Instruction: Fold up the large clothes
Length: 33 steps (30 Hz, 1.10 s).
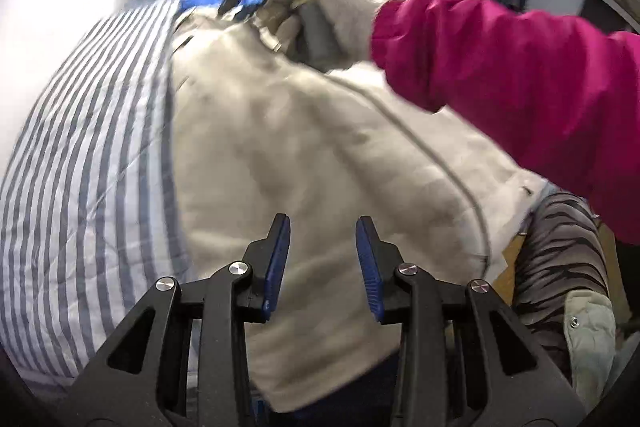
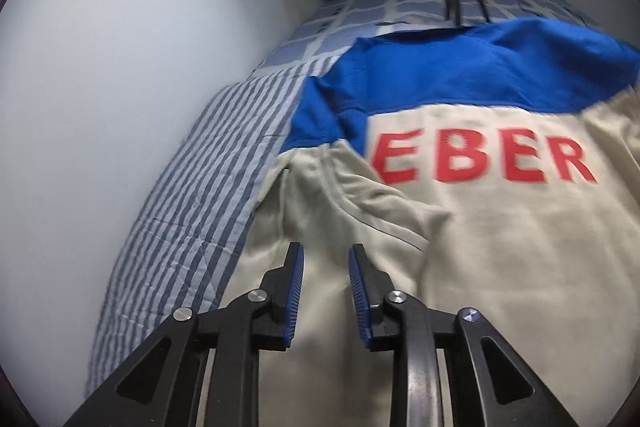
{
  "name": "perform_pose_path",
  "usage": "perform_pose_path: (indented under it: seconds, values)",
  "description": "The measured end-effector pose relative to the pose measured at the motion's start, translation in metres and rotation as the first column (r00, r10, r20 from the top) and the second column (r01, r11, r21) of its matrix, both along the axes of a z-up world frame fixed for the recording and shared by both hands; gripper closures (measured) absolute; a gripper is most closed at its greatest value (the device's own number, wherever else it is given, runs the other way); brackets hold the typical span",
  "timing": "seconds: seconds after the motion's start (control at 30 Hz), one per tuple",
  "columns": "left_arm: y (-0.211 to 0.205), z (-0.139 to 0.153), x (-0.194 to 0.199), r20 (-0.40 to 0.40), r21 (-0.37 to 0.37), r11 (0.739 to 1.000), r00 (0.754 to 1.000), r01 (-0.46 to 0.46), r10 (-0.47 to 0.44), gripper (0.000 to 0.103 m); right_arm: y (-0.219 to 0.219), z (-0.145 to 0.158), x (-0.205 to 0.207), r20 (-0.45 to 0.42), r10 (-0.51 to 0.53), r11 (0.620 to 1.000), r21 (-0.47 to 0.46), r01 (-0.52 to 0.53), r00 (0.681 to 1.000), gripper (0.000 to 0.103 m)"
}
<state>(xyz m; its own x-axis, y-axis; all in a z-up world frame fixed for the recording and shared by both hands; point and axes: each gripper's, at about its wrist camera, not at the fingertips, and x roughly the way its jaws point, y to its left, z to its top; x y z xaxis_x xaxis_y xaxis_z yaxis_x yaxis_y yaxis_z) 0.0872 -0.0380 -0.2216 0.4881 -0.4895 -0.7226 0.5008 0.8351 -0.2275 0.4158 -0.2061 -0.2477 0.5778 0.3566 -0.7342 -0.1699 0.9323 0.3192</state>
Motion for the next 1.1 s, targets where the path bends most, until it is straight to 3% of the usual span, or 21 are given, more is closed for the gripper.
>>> perform_pose_path:
  seconds: [0.07,0.2,0.3,0.43,0.6,0.67,0.83,0.87,0.9,0.97,1.1]
  values:
    - [-0.009,-0.004,-0.004,-0.033,-0.012,0.999,0.998,0.046,-0.047,0.068,-0.003,-0.007,-0.004,-0.025,0.013,1.0,0.008,-0.013,1.0,0.078]
    - [-0.023,-0.033,-0.007,-0.145,0.002,0.994,0.983,0.111,-0.109,0.068,0.002,-0.026,-0.004,-0.063,0.001,0.997,-0.075,-0.006,0.998,0.08]
    - [-0.022,-0.036,-0.005,-0.143,0.004,0.992,0.982,0.123,-0.121,0.068,0.012,-0.027,-0.009,-0.066,-0.006,0.99,-0.139,-0.003,0.998,0.08]
    - [-0.028,-0.029,-0.009,-0.121,0.027,0.993,0.987,0.112,-0.108,0.068,0.003,-0.002,-0.026,-0.06,-0.021,0.995,-0.096,0.015,0.998,0.079]
    - [-0.012,0.005,-0.016,-0.048,-0.047,0.998,0.997,0.052,-0.054,0.068,-0.038,0.045,-0.092,0.047,-0.053,0.998,-0.015,0.054,0.997,0.067]
    - [-0.005,0.017,-0.015,-0.02,-0.066,0.997,0.999,0.033,-0.035,0.068,-0.062,0.06,-0.13,0.09,-0.085,0.996,0.001,0.085,0.992,0.055]
    - [0.004,0.042,-0.018,0.027,-0.055,0.998,1.0,0.006,-0.005,0.068,-0.117,0.083,-0.214,0.148,-0.155,0.987,-0.013,0.159,0.977,0.046]
    - [0.005,0.044,-0.018,0.026,-0.055,0.998,1.0,0.0,0.002,0.064,-0.129,0.086,-0.229,0.158,-0.178,0.983,-0.017,0.182,0.971,0.045]
    - [0.006,0.049,-0.017,0.019,-0.064,0.998,1.0,-0.011,0.012,0.052,-0.139,0.087,-0.242,0.162,-0.193,0.98,-0.023,0.199,0.968,0.045]
    - [0.005,0.058,-0.017,0.015,-0.096,0.995,1.0,-0.017,0.018,0.044,-0.16,0.09,-0.264,0.166,-0.221,0.973,-0.034,0.229,0.961,0.045]
    - [-0.005,0.077,-0.019,0.04,-0.119,0.993,0.999,-0.024,0.029,0.043,-0.208,0.089,-0.307,0.156,-0.278,0.956,-0.054,0.289,0.948,0.041]
